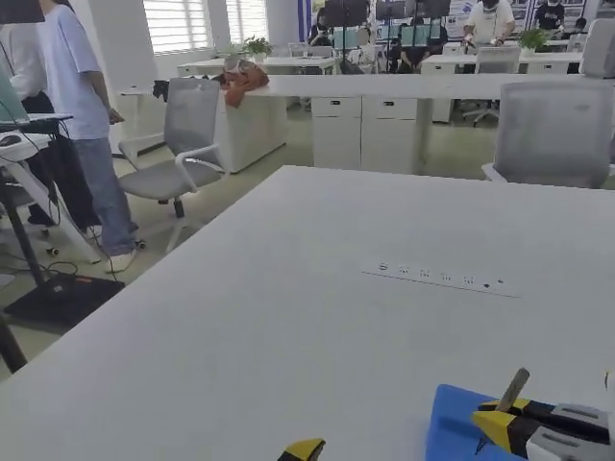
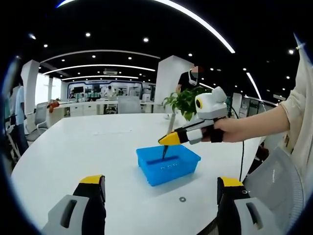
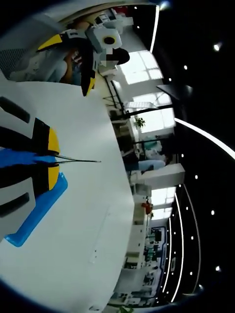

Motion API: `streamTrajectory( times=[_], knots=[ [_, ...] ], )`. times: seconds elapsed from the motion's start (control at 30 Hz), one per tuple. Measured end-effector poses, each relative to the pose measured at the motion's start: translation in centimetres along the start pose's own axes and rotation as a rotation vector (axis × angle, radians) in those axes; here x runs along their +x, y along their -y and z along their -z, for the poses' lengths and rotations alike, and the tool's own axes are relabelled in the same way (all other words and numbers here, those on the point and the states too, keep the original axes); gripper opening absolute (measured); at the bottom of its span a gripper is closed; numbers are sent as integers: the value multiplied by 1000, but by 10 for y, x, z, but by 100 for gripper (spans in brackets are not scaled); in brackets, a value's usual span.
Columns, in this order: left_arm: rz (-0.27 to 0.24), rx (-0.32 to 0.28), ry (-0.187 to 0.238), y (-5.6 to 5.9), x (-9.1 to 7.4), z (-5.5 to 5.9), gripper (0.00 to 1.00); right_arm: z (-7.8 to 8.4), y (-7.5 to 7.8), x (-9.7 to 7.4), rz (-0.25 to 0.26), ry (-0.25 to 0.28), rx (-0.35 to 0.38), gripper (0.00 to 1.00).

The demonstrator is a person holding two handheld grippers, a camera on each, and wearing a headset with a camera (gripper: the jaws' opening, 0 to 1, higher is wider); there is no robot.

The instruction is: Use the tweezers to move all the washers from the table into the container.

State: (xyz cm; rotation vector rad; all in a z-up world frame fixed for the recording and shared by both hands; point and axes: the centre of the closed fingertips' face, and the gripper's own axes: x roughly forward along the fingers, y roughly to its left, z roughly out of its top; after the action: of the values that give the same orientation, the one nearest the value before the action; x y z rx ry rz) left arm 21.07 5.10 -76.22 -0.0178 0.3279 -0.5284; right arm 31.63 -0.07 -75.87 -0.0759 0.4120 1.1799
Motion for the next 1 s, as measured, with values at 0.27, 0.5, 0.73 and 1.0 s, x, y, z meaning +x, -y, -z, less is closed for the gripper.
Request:
streamTrajectory(
  times=[0.27, 0.5, 0.73, 1.0],
  knots=[
    [0, 0, 0, 0, 0, 0, 97, 4, -34, -8, -72, 8, 28, 4],
    [8, 2, -5, 1, 0, 1, 97, 39, -51, -4, -109, -59, 83, 4],
    [26, 7, -24, 5, 1, 5, 97, 76, -58, -1, -107, -118, 146, 4],
    [27, 2, -26, 5, 1, 6, 97, 90, -56, -1, -94, -145, 180, 4]
  ],
)
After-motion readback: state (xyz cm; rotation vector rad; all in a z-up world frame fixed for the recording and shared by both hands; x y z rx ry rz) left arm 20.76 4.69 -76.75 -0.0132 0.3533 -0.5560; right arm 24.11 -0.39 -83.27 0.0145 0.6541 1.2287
